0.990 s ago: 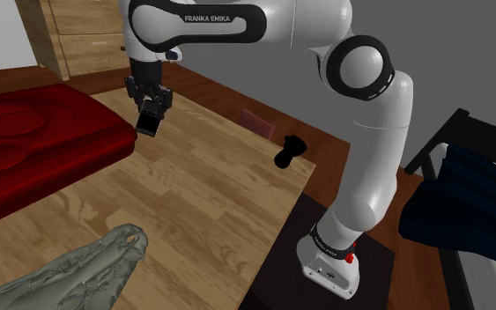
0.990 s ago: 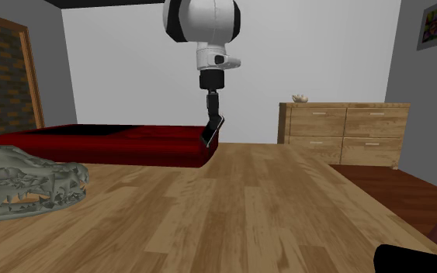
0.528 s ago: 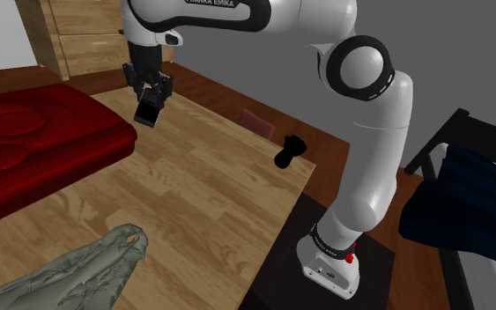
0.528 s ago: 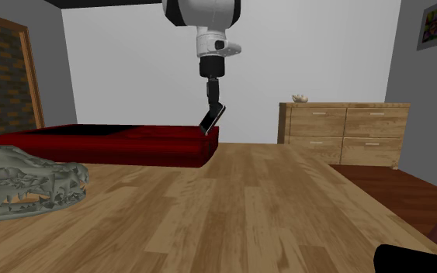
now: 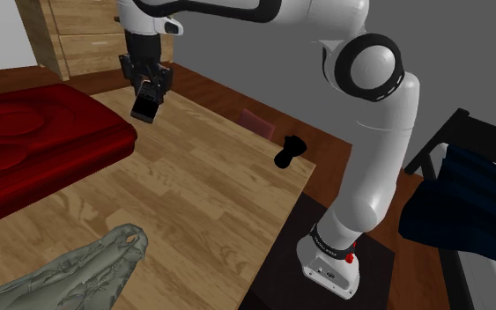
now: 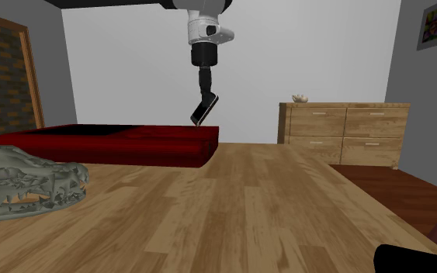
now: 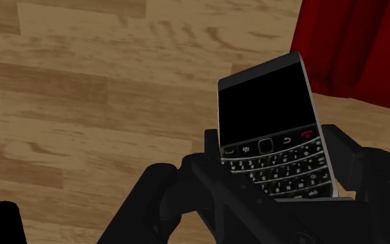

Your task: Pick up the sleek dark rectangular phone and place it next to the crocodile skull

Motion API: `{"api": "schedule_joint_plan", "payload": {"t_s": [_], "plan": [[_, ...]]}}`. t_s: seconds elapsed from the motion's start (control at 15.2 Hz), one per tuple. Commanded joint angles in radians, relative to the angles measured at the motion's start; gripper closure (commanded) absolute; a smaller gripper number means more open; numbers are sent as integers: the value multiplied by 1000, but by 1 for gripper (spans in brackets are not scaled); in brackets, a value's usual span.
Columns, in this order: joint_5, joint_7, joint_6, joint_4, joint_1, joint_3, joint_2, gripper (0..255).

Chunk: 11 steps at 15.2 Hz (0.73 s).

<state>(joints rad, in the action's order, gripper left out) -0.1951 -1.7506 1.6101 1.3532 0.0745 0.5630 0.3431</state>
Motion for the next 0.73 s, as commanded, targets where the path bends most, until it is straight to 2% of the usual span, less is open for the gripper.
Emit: {"api": "schedule_joint_plan", "payload": {"t_s": [0.0,0.66], "plan": [[29,-22,25,83,4,16,-63,255],[156,-147,97,352,-37,91,-294,255]]}}
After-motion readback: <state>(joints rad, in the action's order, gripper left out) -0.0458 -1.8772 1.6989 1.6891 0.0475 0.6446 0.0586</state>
